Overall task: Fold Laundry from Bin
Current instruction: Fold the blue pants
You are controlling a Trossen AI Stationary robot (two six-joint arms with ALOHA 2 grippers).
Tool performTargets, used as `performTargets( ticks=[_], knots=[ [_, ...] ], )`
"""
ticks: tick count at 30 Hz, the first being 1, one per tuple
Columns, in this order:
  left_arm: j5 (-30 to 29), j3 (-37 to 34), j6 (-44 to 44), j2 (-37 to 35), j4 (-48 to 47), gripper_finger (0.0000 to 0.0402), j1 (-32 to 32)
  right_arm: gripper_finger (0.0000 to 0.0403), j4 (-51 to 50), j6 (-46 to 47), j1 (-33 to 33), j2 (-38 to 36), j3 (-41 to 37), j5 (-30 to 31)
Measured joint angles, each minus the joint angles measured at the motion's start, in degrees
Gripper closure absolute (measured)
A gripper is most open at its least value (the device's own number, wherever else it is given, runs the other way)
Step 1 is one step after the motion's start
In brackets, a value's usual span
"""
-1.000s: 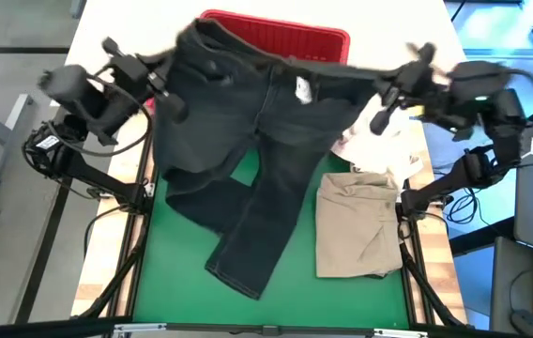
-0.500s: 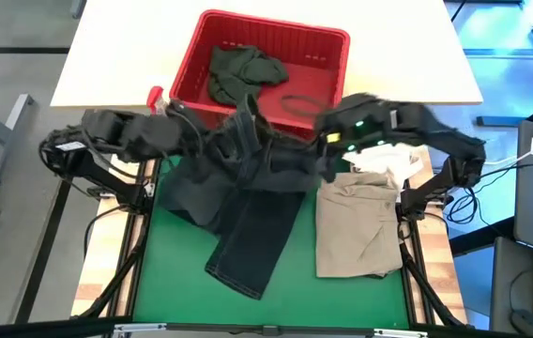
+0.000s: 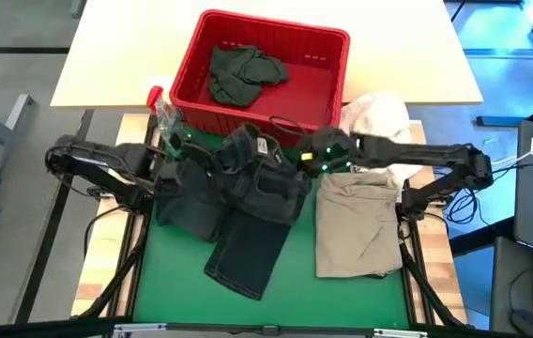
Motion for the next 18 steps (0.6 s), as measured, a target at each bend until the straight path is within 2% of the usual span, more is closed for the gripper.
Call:
performTargets(
  ticks=[3,5,8,12,18],
  knots=[
    [0.12,-3.60,-0.23,0.00,6.84,0.0383,-1.58,0.0384,14.67,5.99,0.46,0.09,-8.72,-3.92],
    [-0.46,-4.61,1.49,0.00,9.02,0.0383,-2.29,0.0384,23.19,9.36,1.34,0.62,-13.31,-4.22],
    [-4.97,-4.34,2.17,-0.74,8.65,0.0383,-2.39,0.0383,29.78,12.47,1.56,0.70,-18.23,-4.08],
    [-7.73,-3.30,4.15,-4.67,13.06,0.0383,-2.59,0.0383,36.74,13.97,1.94,0.48,-21.17,-2.20],
    [-2.67,-5.08,5.11,-2.25,13.70,0.0383,-3.01,0.0382,48.72,13.98,1.94,0.41,-21.25,-2.16]
  ],
)
